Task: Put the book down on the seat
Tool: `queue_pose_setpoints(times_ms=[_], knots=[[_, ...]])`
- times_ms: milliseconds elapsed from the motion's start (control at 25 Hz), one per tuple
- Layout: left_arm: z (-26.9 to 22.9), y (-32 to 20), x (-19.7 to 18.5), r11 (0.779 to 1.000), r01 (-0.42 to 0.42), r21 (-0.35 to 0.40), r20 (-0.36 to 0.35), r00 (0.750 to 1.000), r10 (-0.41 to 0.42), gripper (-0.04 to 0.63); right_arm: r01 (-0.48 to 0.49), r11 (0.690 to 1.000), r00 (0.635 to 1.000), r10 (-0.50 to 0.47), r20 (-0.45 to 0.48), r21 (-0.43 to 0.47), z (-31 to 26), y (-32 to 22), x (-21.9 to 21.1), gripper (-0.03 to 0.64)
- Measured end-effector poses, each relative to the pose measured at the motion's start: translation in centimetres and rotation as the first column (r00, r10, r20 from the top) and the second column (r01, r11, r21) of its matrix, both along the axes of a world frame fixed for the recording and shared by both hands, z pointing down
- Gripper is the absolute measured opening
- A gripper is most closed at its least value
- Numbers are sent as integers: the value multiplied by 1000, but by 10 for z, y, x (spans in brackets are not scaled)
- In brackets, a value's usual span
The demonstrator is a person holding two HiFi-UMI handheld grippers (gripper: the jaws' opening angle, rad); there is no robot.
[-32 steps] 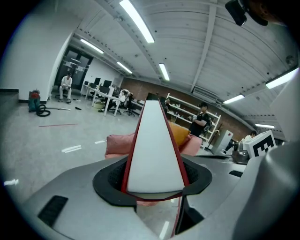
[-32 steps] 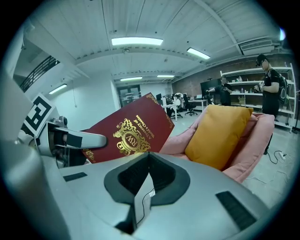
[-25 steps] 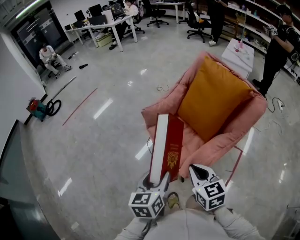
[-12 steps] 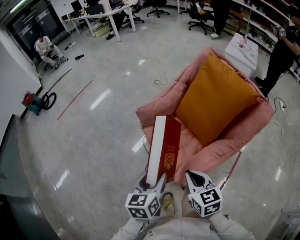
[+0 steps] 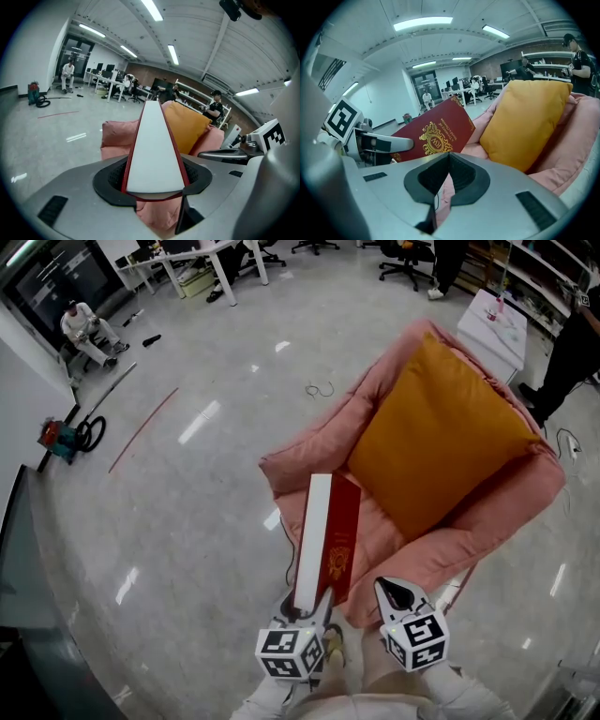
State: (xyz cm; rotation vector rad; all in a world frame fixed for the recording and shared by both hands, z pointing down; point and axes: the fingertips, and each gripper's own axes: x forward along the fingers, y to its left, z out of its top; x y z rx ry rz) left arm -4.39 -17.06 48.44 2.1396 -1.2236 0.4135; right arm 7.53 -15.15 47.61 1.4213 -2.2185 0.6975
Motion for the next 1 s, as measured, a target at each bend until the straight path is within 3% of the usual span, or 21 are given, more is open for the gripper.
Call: queue_pose_setpoints(times_ms=[360,1000], knots=[[51,-12,5,994,47,-103,17,999,-46,247,-1,999,1000,1,19,-41,28,-21,1,5],[145,-44,43,975,24,-222,1,1000,-24,247,-45,989,998,51,43,-143,88,-41,22,5]])
